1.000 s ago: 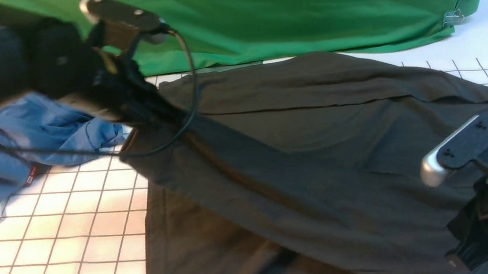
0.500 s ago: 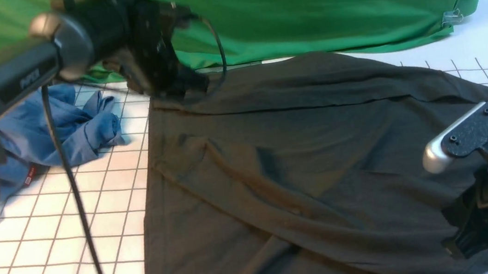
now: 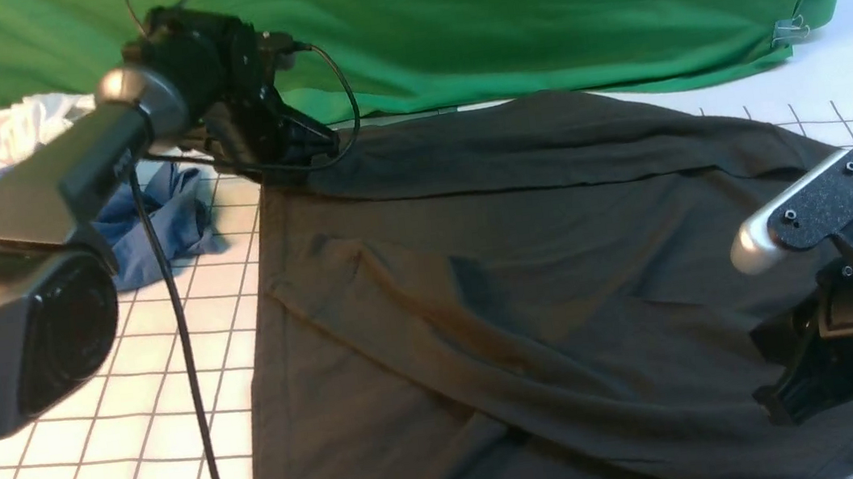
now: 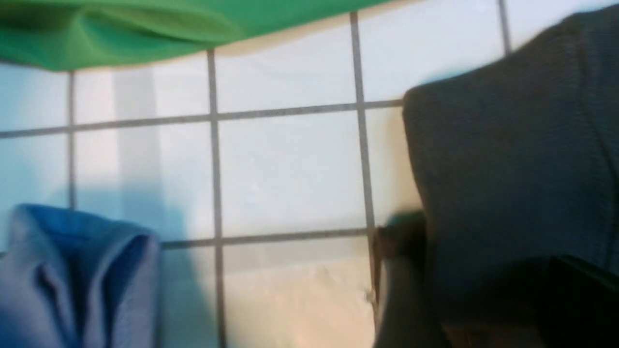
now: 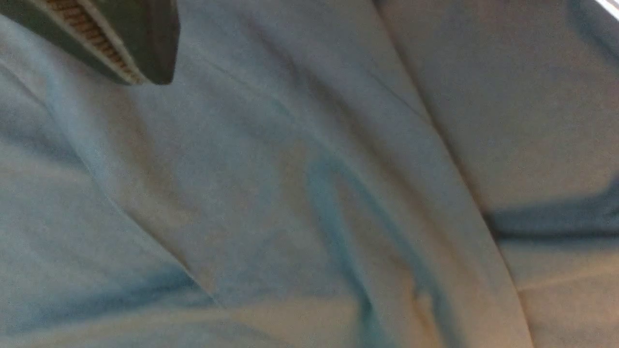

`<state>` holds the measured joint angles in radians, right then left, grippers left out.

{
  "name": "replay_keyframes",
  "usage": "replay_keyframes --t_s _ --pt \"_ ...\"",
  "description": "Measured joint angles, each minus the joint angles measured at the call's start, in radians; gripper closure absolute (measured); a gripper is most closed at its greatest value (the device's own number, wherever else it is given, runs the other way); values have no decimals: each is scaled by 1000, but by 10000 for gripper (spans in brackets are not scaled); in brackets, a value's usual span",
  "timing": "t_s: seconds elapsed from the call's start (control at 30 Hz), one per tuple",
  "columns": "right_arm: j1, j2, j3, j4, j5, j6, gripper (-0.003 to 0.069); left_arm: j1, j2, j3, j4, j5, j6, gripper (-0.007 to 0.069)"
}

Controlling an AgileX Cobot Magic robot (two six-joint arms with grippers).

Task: Fold a long-sleeved shirt over a white checkered tablecloth.
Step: 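Grab the top left corner of the dark shirt with the left gripper, then fold the left side of the dark shirt inward over its body with the left gripper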

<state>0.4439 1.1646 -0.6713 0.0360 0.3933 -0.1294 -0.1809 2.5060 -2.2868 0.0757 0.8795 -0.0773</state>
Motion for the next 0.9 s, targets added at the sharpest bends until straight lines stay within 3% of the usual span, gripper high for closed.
replay_keyframes --t_s 0.27,0.43,0.53,0.63,0.73,0.9 --pt "0 0 0 -1 -4 0 590 0 -3 -1 -11 -18 13 618" --pt "0 0 0 -1 -4 0 588 0 -69 -30 -25 63 34 643" --pt "0 0 0 -1 -4 -3 587 0 -176 -72 -76 236 92 643" --pt "0 0 0 -1 -3 -14 583 0 -239 -65 -114 300 113 643" --pt "0 0 1 -1 0 -24 578 0 -344 37 -184 313 122 643" --pt "0 0 1 -1 0 -26 576 -13 -518 507 -308 311 140 642"
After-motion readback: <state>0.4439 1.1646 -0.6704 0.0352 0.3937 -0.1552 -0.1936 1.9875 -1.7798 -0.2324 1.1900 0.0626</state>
